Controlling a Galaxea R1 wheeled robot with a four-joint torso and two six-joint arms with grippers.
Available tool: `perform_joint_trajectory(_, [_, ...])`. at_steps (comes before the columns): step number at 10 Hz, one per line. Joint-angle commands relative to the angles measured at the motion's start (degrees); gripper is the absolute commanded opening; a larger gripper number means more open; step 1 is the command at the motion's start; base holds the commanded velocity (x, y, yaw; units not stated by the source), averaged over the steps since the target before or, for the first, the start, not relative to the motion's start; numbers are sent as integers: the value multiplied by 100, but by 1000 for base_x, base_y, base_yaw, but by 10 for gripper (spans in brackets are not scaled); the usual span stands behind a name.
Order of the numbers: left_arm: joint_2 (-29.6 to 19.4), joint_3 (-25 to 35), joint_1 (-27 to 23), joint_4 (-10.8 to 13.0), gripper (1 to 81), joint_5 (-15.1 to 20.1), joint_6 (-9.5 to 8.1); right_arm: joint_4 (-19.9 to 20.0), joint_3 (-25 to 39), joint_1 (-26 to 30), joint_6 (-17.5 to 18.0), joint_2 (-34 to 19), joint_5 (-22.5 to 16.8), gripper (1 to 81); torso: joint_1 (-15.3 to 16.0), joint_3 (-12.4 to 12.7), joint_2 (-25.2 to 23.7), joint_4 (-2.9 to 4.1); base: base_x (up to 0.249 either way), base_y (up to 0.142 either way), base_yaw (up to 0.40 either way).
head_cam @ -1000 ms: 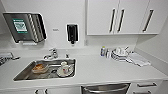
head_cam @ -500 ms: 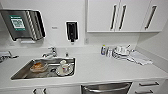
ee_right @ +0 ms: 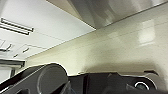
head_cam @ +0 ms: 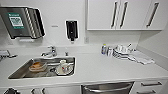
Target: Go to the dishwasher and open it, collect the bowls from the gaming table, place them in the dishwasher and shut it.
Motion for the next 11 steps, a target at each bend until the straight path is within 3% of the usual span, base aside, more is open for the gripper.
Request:
perform_joint_trajectory(1, [-449,628,-1103,-396,811,1059,20,98,75,399,7,-214,-189,811,356,0,-553,0,0,0,0])
perform_joint_trajectory(4, [-686,970,-1085,-361,811,1165,99,248,5,426,7,-197,-198,811,743,-2,-1174,0,0,0,0])
perform_joint_trajectory(7, [-599,1024,-1102,-388,811,1068,99,248,-48,426,7,-126,-198,811,1121,0,-1781,0,0,0,0])
perform_joint_trajectory(9, [-581,1103,-1199,-388,811,919,64,239,-48,426,7,-126,-198,811,1366,-545,-2181,0,0,0,0])
perform_joint_trajectory(11, [-634,1103,-1427,-388,811,919,46,239,-21,478,7,-135,-206,811,1539,-709,-2476,0,0,0,0])
